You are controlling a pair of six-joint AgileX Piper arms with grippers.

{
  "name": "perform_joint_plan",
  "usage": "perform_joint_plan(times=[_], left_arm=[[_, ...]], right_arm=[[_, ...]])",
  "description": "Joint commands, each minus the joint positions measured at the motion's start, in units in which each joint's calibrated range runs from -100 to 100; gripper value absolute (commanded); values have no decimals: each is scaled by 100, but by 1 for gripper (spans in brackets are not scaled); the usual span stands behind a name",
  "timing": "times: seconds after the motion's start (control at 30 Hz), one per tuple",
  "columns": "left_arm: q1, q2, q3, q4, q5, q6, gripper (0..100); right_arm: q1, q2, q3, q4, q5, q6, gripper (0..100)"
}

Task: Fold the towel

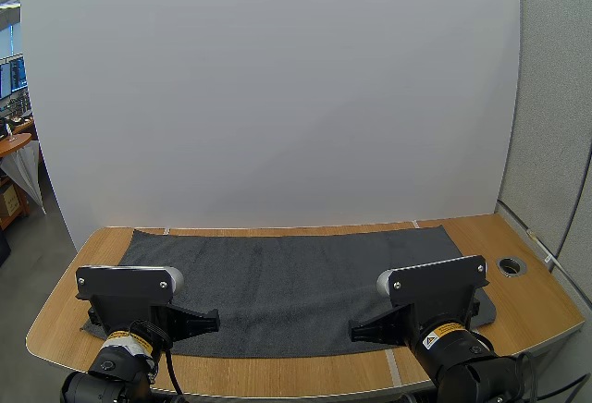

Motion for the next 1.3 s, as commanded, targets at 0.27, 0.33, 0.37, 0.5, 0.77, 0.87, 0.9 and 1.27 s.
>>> perform_joint_plan(times=[0.27, 0.33, 0.37, 0.5, 0.77, 0.87, 0.9, 1.27], left_arm=[[-30, -26, 7, -73, -126, -14, 0], [-30, -26, 7, -73, -126, -14, 0], [-30, -26, 7, -73, -126, -14, 0], [-30, -26, 7, -73, -126, -14, 0], [-30, -26, 7, -73, -126, -14, 0], [-30, -26, 7, -73, -126, -14, 0], [-30, -26, 7, -73, -126, -14, 0], [-30, -26, 7, -73, -129, 238, 0]], right_arm=[[-21, -35, 4, -58, 5, 20, 0], [-21, -35, 4, -124, 5, 20, 0], [-21, -35, 4, -217, 126, 20, 0], [-21, -35, -308, -373, 469, 20, 0], [-21, -35, -1553, -405, 1364, 20, 0], [-21, -35, -1967, -517, 1649, 20, 0], [-21, -35, -2057, -618, 1742, 20, 0], [-28, 573, -2902, -1663, 2366, 2119, 0]])
